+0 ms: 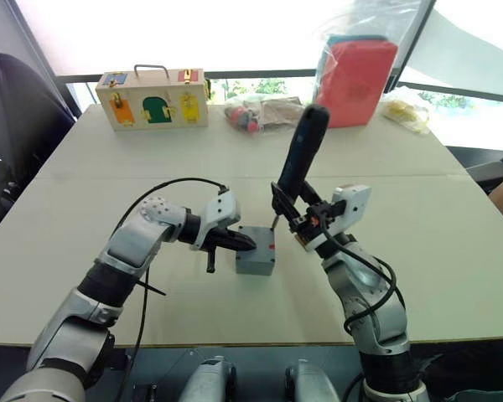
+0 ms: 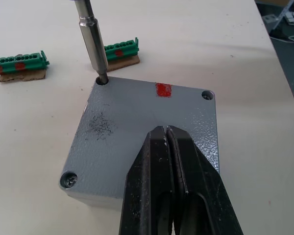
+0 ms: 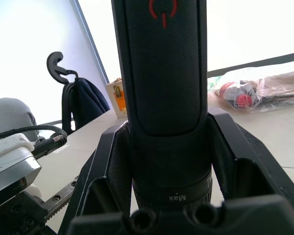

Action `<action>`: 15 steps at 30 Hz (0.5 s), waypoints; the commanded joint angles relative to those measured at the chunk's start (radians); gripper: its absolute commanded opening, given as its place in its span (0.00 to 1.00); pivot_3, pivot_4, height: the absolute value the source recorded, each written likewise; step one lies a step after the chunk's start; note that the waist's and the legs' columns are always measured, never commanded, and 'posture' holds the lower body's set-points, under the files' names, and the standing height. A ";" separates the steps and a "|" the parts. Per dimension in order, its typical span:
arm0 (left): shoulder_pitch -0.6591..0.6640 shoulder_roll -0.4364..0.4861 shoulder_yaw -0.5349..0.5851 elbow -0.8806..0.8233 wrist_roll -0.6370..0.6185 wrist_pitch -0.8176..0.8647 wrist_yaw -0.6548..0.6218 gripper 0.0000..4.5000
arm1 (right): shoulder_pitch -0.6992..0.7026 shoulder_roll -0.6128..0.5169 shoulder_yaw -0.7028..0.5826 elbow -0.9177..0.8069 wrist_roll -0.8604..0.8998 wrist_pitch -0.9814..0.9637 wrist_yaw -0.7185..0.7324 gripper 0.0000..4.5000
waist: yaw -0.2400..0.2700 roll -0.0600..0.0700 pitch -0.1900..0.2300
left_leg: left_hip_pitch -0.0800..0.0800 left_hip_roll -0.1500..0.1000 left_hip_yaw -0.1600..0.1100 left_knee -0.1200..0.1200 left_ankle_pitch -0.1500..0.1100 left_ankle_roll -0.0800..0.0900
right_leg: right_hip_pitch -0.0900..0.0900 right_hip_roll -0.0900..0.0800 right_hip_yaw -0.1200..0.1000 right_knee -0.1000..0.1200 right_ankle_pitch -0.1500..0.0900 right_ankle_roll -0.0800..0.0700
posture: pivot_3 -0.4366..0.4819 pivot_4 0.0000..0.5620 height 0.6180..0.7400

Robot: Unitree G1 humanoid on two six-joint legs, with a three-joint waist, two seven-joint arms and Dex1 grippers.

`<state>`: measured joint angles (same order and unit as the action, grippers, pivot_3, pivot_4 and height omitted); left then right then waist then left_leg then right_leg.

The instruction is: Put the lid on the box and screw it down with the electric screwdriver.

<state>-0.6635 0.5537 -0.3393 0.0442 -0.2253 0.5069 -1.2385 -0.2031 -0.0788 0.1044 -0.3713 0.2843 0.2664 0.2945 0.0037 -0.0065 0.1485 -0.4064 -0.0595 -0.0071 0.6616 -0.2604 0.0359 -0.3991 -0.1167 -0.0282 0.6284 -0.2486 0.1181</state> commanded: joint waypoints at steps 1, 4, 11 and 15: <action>0.003 -0.001 -0.026 0.009 0.024 0.002 0.002 0.00 | 0.015 -0.005 0.066 0.048 -0.034 0.021 0.018 0.39 | -0.001 0.000 0.000 | 0.000 0.000 0.000 0.000 0.000 0.000 | 0.000 0.000 0.000 0.000 0.000 0.000 | 0.48 0.27 1.00; 0.005 -0.002 -0.026 0.006 0.023 0.002 0.002 0.00 | 0.022 -0.024 0.079 0.074 -0.061 0.029 0.024 0.39 | -0.003 0.000 0.000 | 0.000 0.000 0.000 0.000 0.000 0.000 | 0.000 0.000 0.000 0.000 0.000 -0.001 | 0.48 0.27 1.00; 0.011 0.005 -0.024 -0.001 0.021 0.005 0.001 0.00 | 0.030 -0.029 0.070 0.083 -0.060 0.025 0.035 0.39 | -0.007 0.000 0.000 | 0.000 0.000 0.000 -0.001 0.000 0.000 | 0.000 0.000 0.000 0.000 -0.001 -0.001 | 0.48 0.27 1.00; 0.009 0.005 -0.023 0.000 0.021 0.007 0.001 0.00 | 0.028 -0.027 0.069 0.079 -0.059 0.028 0.038 0.39 | -0.012 0.000 0.000 | 0.000 0.000 0.000 -0.001 0.000 0.000 | 0.000 0.000 0.000 0.000 -0.001 -0.001 | 0.48 0.27 1.00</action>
<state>-0.6634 0.5498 -0.3411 0.0451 -0.2255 0.5010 -1.2374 -0.2110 -0.0986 0.1412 -0.3517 0.2293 0.2513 0.3180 -0.0086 -0.0066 0.1483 -0.4064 -0.0591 -0.0076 0.6606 -0.2605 0.0359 -0.3994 -0.1167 -0.0285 0.6284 -0.2495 0.1174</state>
